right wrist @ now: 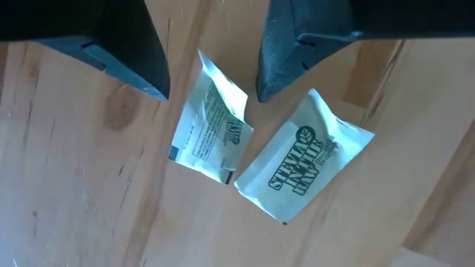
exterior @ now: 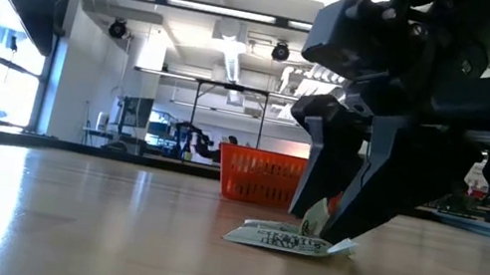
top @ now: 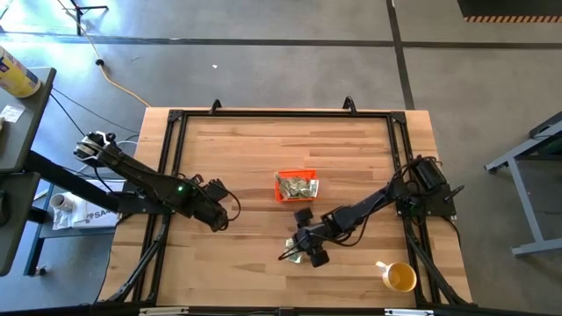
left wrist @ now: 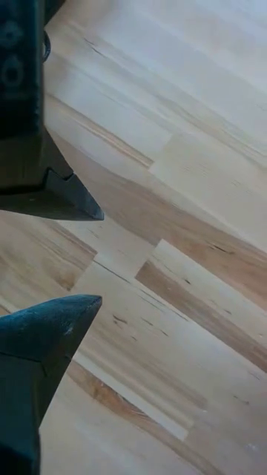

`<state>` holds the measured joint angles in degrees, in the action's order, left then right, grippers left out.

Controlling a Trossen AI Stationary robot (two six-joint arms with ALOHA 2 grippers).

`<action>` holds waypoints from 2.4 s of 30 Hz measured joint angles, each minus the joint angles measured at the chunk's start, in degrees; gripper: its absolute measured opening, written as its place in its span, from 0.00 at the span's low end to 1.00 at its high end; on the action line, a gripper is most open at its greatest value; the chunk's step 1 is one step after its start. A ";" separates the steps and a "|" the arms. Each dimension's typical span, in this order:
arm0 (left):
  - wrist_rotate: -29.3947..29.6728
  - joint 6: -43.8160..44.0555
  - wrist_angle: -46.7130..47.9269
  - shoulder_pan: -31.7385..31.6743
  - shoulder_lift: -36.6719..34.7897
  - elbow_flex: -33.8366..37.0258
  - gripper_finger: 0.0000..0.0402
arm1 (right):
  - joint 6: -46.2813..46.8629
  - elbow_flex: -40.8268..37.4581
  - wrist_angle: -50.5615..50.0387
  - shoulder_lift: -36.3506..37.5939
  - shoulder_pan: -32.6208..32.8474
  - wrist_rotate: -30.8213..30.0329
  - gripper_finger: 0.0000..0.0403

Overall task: Pick and place Stevia / Truvia into bins
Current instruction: Put the light green stevia packet into the orange basket

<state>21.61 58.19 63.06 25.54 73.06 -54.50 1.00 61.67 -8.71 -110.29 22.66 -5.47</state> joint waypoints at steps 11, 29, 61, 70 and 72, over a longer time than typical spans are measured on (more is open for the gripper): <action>0.00 -0.04 0.39 0.00 0.00 0.00 0.51 | -0.01 0.61 -1.56 0.01 -0.54 -0.05 0.15; 0.16 -0.07 0.10 -0.07 -0.45 -0.03 0.51 | 17.91 12.73 -26.25 10.44 -7.89 -21.36 0.01; -3.04 -5.92 -21.64 -2.64 4.43 -0.09 0.51 | 37.55 10.58 -52.01 20.69 -4.91 -13.89 0.59; -4.48 -9.44 -47.31 -2.62 20.87 -7.12 0.52 | 42.62 -1.31 -52.79 32.04 7.01 -13.47 0.59; -4.43 -15.51 -49.08 -2.28 24.63 -10.79 0.54 | 44.38 -3.70 -52.83 34.90 9.45 -13.66 0.59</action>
<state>17.17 42.68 13.98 23.26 97.69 -65.29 45.38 57.96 -61.54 -75.39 32.11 -19.14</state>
